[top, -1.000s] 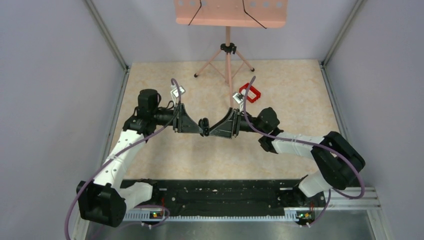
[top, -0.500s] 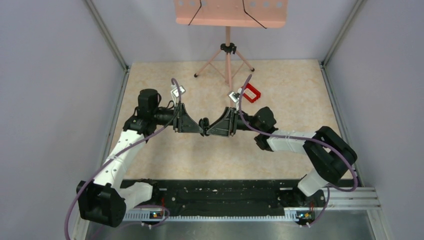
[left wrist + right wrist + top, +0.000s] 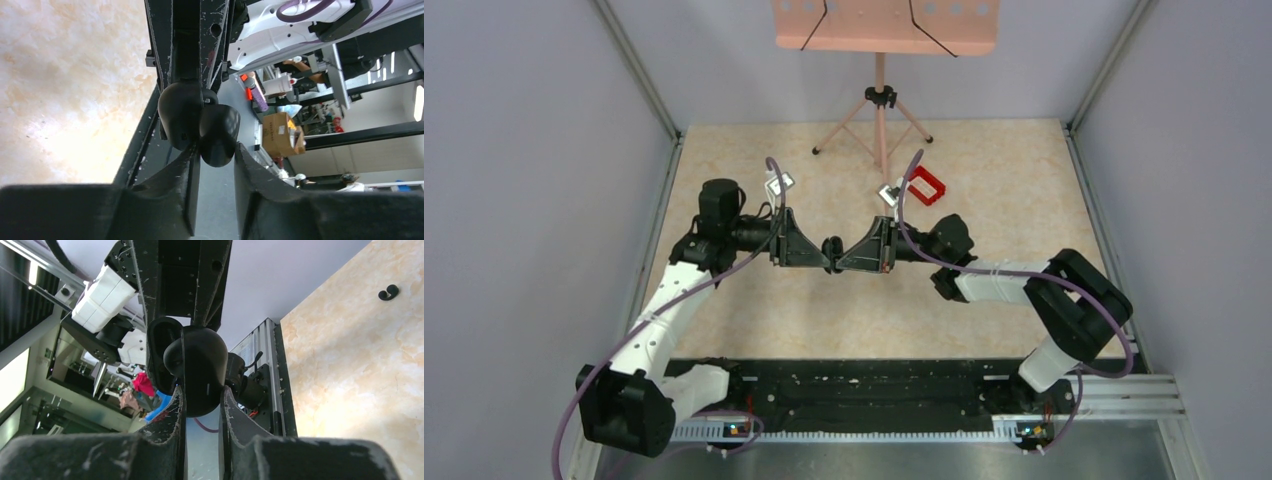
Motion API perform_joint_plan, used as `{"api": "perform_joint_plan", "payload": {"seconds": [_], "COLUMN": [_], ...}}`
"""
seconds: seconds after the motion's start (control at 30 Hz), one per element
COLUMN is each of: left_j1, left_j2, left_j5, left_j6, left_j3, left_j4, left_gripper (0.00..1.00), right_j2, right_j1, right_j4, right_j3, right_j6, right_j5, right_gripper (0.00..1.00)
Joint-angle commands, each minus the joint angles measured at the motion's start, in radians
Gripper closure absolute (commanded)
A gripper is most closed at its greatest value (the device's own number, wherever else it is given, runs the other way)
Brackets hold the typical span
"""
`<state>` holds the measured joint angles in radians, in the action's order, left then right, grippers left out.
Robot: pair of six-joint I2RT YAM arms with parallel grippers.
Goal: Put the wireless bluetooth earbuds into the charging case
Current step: Pick up the left earbud from the corner of the board.
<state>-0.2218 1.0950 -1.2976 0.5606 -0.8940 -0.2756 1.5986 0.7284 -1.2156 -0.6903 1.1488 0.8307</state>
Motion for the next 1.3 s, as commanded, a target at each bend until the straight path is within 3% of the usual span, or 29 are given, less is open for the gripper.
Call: {"api": "perform_joint_plan", "payload": {"seconds": [0.0, 0.03, 0.1, 0.13, 0.17, 0.3, 0.47, 0.67, 0.77, 0.9, 1.0, 1.07, 1.17, 1.27], "left_j1": [-0.004, -0.003, -0.004, -0.004, -0.004, -0.004, -0.001, 0.014, 0.025, 0.033, 0.048, 0.067, 0.099, 0.152], "left_j2": [-0.022, -0.024, -0.03, -0.032, -0.036, -0.064, -0.084, -0.111, -0.117, -0.131, -0.069, -0.002, 0.063, 0.142], "left_j5": [0.023, 0.048, 0.075, 0.081, 0.099, 0.157, 0.221, 0.419, 0.63, 1.227, 1.582, 1.694, 1.698, 1.696], "left_j6": [-0.014, -0.043, -0.088, -0.107, -0.13, -0.138, -0.14, -0.141, -0.119, -0.014, 0.025, 0.037, 0.044, 0.09], "left_j3": [-0.013, -0.022, -0.052, -0.066, -0.08, -0.084, -0.079, -0.084, -0.093, -0.096, -0.119, -0.125, -0.08, -0.049], "left_j4": [0.024, -0.01, -0.081, -0.109, -0.15, -0.191, -0.197, -0.217, -0.27, -0.415, -0.562, -0.619, -0.558, -0.486], "left_gripper": [0.54, 0.44, 0.09, 0.02, 0.01, 0.01, 0.01, 0.01, 0.01, 0.01, 0.01, 0.01, 0.07, 0.2], "right_j2": [-0.01, -0.016, -0.042, -0.056, -0.077, -0.167, -0.272, -0.363, -0.395, -0.446, -0.474, -0.488, -0.503, -0.511], "right_j1": [0.008, -0.001, -0.024, -0.042, -0.065, -0.111, -0.113, -0.113, -0.113, -0.113, -0.113, -0.113, -0.113, -0.113], "right_j4": [-0.026, -0.015, 0.02, 0.033, 0.045, 0.176, 0.468, 0.768, 0.936, 1.062, 1.096, 1.112, 1.118, 1.13], "right_j3": [-0.028, -0.015, 0.017, 0.036, 0.06, 0.107, 0.072, 0.014, -0.026, -0.032, -0.026, -0.026, -0.025, -0.03], "right_j6": [-0.012, -0.014, -0.016, -0.02, -0.021, -0.086, -0.243, -0.402, -0.48, -0.531, -0.542, -0.544, -0.546, -0.553], "right_j5": [-0.043, -0.058, -0.086, -0.095, -0.106, -0.117, -0.15, -0.228, -0.278, -0.347, -0.353, -0.354, -0.349, -0.346], "right_gripper": [1.0, 1.0, 1.0, 1.0, 1.0, 1.0, 1.0, 1.0, 1.0, 1.0, 1.0, 1.0, 1.0, 1.0]}}
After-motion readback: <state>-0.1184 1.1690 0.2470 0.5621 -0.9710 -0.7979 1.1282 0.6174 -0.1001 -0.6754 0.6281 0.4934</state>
